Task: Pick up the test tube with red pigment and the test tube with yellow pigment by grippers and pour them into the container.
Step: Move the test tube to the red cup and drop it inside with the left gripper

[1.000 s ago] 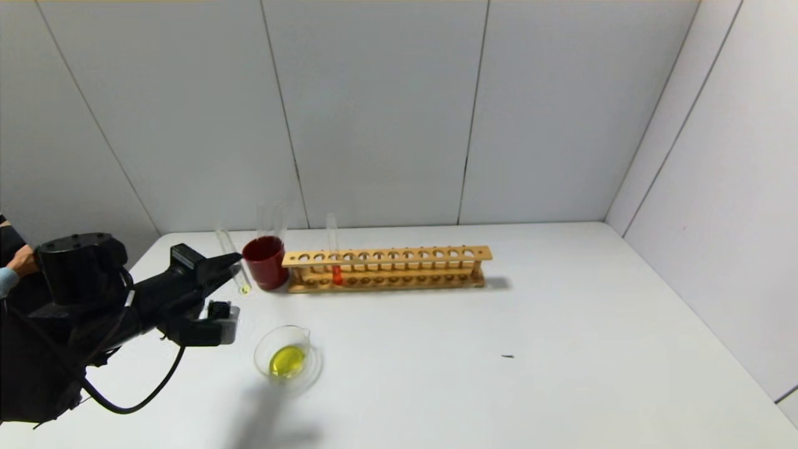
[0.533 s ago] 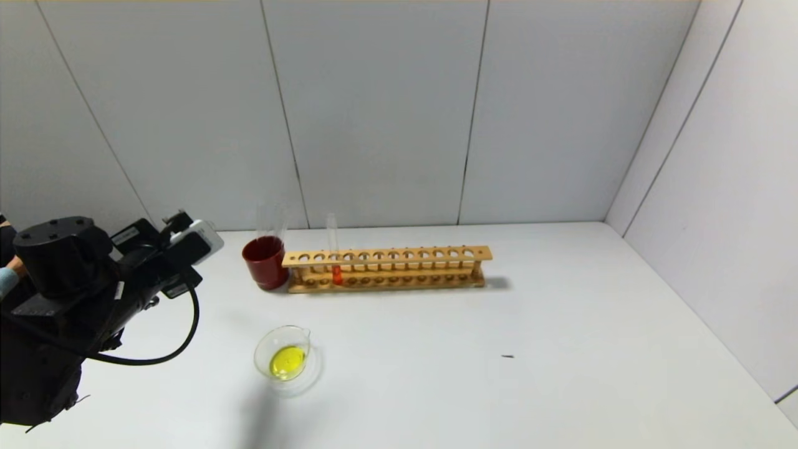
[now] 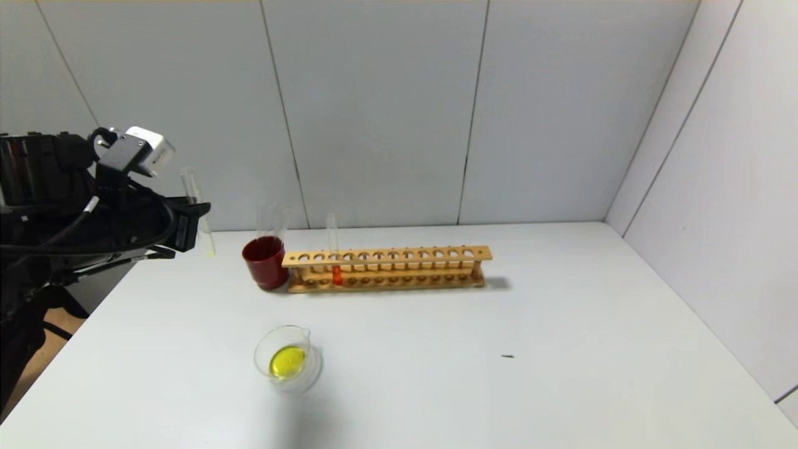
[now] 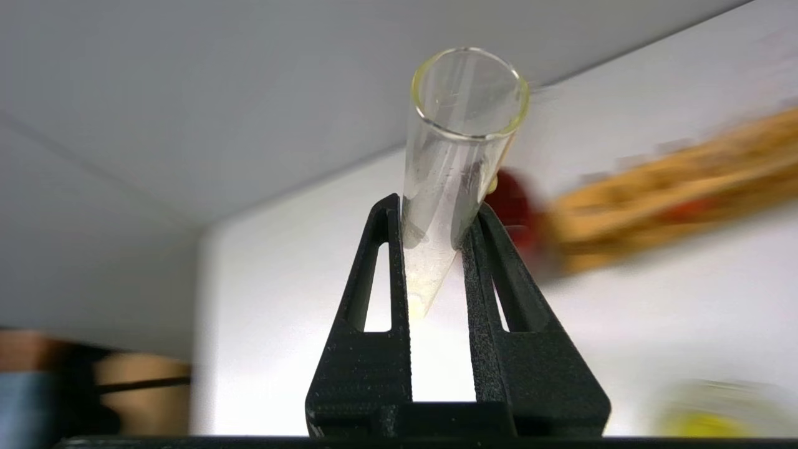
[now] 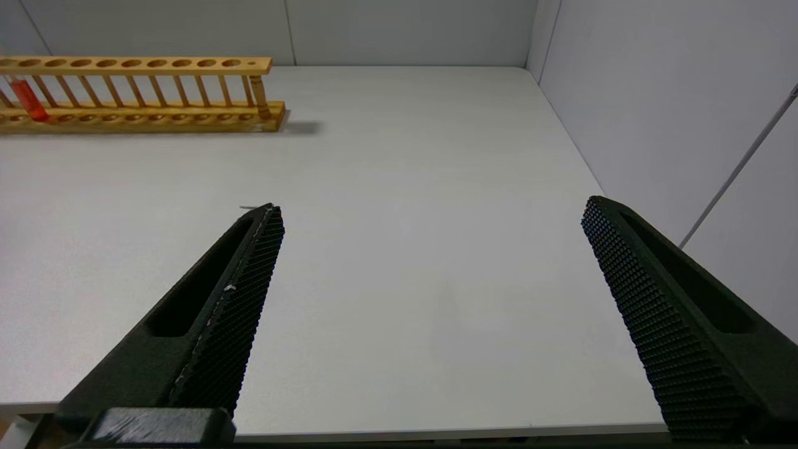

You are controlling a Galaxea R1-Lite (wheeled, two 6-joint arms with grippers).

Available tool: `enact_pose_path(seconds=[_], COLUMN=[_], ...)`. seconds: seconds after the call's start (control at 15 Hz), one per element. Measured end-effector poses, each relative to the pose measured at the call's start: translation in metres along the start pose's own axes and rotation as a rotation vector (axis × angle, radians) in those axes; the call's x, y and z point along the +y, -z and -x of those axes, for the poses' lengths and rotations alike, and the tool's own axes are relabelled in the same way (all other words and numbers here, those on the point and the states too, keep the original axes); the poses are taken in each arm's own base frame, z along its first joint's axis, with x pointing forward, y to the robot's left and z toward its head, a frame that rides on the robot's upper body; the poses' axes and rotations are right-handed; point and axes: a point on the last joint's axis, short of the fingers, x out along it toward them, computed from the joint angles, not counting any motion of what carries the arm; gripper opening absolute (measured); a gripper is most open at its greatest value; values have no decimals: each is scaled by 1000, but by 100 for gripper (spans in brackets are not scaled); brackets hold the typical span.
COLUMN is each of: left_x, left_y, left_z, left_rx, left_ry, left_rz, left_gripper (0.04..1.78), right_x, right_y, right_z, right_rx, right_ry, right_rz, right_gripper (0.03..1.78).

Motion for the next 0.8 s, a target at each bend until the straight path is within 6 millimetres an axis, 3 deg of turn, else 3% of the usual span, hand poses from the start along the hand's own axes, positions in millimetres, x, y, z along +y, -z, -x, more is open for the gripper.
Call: enact_pose_path(seconds=[0.13,0.27,0.47,0.8], left_x=[4,11,17,30], left_y=[-3,-4,4,16], left_z=[1,-9,-35,-84], left_rx=[50,33,-13,-101], left_ry=[128,147,147,114], left_rz=[180,237,333,344], left_gripper=[31,31,31,31], right_x=[0,0,0,0], right_y=[0,0,0,0], right_z=[0,0,0,0], right_rx=[0,0,0,0], right_ry=[0,0,0,1], right_rz=[0,0,0,0], right_gripper=[175,175,175,175])
